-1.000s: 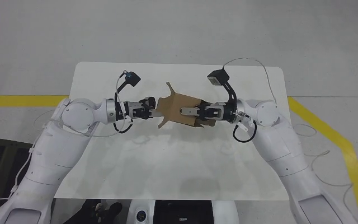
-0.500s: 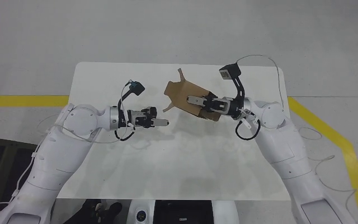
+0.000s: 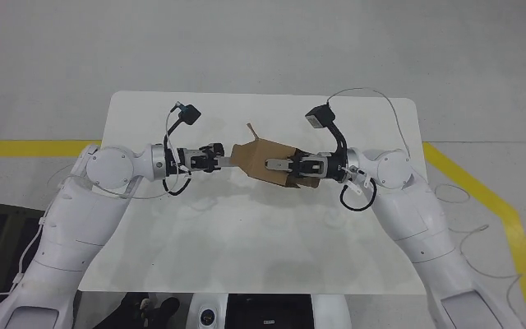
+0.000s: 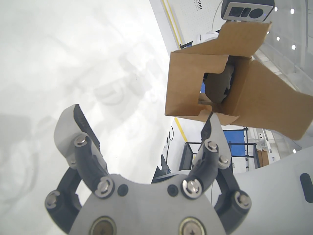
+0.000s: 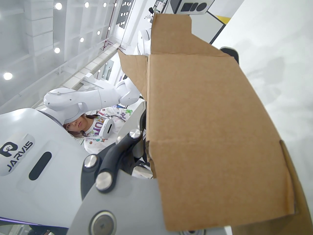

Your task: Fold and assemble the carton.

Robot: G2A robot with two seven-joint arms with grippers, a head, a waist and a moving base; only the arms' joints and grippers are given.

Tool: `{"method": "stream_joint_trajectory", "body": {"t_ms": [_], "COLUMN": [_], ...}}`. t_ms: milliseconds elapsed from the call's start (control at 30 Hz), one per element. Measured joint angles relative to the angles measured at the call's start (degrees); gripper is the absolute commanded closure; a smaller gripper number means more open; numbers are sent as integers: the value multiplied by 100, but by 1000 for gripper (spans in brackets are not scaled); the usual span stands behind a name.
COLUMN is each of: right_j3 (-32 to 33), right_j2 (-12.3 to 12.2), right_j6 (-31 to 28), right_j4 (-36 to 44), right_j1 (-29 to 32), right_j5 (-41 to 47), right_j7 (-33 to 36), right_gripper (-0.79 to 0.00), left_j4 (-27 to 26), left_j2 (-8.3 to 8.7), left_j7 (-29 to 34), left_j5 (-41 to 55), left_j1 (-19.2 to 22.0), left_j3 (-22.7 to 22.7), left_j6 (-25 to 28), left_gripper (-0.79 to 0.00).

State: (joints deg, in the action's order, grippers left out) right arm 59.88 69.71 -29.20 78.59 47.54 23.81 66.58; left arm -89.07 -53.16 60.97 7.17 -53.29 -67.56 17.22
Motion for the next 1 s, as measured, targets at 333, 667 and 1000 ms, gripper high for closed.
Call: {"method": "stream_joint_trajectory", "body": {"t_ms": [333, 667, 1000], "right_j3": [-208, -333, -361], "right_j2": [56, 97, 111], "right_j6": [-60, -99, -101], "right_j4": [-157, -247, -301], "right_j1": [-134, -231, -279], "right_j5": [76, 101, 127], "right_j7": [-23, -67, -68], "right_gripper": [0, 0, 0], "left_j4": [-44, -132, -130], "left_j2": [-15, -15, -11], "left_j7": [95, 200, 232], "left_j5": [65, 66, 65], "left_j1": [36, 43, 37], "left_j3": [78, 114, 120], "left_j6": [100, 168, 164], "left_gripper": [-785, -785, -785]}}
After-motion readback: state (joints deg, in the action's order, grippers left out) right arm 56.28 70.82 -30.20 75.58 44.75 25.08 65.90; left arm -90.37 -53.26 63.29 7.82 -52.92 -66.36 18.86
